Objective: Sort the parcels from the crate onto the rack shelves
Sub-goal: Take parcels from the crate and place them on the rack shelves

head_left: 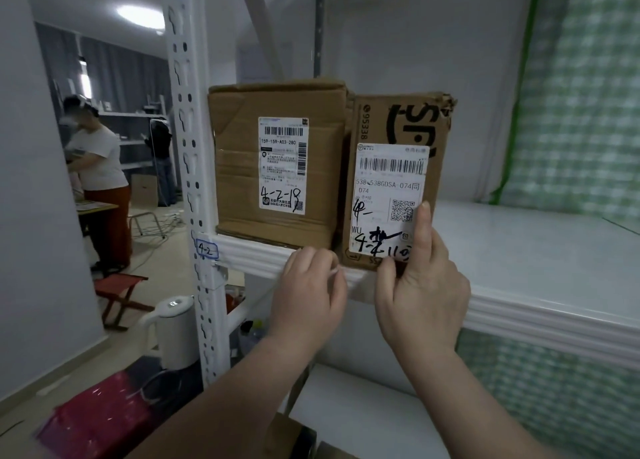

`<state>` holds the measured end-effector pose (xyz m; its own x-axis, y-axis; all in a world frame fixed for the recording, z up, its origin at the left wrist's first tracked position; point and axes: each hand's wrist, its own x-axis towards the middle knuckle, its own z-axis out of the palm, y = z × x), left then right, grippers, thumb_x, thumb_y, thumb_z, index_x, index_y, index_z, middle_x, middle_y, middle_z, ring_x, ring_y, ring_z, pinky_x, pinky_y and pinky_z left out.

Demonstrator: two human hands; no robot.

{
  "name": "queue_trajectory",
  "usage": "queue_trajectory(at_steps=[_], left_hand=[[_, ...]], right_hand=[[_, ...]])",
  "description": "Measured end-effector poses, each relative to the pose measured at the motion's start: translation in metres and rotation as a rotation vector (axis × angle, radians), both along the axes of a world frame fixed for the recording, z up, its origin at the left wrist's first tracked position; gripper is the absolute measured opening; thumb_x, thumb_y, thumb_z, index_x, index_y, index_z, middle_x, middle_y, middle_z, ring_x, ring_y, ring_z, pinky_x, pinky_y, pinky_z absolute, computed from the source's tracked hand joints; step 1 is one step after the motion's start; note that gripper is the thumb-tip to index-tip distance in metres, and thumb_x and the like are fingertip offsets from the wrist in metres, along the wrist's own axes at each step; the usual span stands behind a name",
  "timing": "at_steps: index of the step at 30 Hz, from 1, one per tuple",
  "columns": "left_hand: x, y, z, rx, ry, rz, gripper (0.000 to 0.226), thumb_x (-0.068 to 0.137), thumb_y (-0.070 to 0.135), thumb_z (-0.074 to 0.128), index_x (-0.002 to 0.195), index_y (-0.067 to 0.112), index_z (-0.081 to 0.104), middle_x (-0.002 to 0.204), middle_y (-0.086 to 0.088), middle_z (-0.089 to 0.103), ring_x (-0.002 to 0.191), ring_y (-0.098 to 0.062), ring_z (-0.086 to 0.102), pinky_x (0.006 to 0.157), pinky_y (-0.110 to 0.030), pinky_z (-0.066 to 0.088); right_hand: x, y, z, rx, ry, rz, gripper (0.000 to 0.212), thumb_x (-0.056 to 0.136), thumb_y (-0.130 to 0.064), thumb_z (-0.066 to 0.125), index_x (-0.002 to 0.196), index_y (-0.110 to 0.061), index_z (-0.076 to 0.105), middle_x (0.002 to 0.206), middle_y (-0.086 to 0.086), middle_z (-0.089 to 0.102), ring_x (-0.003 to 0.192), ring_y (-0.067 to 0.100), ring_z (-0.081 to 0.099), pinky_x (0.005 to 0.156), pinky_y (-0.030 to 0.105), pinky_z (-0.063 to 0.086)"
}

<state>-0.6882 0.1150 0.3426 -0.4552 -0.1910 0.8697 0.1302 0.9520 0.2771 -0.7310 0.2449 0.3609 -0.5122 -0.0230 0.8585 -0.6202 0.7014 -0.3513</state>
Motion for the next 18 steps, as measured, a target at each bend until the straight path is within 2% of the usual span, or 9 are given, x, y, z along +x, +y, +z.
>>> queue_trajectory(at_steps=[5,13,18], left_hand=[[-0.007,-0.005,-0.003,-0.049,0.053,0.015,0.015,0.084,0.021,0.048,0.079,0.011,0.057,0.076,0.000,0.052,0.075,-0.016,0.045,0.064,-0.022,0.031],[-0.010,-0.011,-0.007,-0.092,0.108,-0.029,0.007,0.080,0.013,0.052,0.077,0.009,0.058,0.075,-0.003,0.053,0.074,-0.017,0.042,0.065,-0.021,0.029],[-0.008,-0.013,-0.008,-0.099,0.083,-0.052,0.005,0.079,0.013,0.054,0.079,0.009,0.058,0.077,-0.003,0.053,0.075,-0.019,0.045,0.065,-0.024,0.034]], right_hand=[[-0.001,-0.008,-0.004,0.039,-0.074,-0.085,0.076,0.082,-0.035,0.043,0.153,-0.032,0.015,0.136,0.012,0.055,0.087,0.033,0.060,0.081,0.039,0.031],[-0.006,-0.018,-0.006,0.046,-0.076,-0.231,0.076,0.080,-0.032,0.045,0.152,-0.030,0.024,0.128,0.004,0.063,0.094,0.031,0.058,0.083,0.040,0.029],[-0.006,-0.020,-0.007,0.034,-0.105,-0.249,0.076,0.080,-0.032,0.041,0.154,-0.028,0.020,0.125,0.001,0.065,0.099,0.030,0.056,0.086,0.040,0.027]])
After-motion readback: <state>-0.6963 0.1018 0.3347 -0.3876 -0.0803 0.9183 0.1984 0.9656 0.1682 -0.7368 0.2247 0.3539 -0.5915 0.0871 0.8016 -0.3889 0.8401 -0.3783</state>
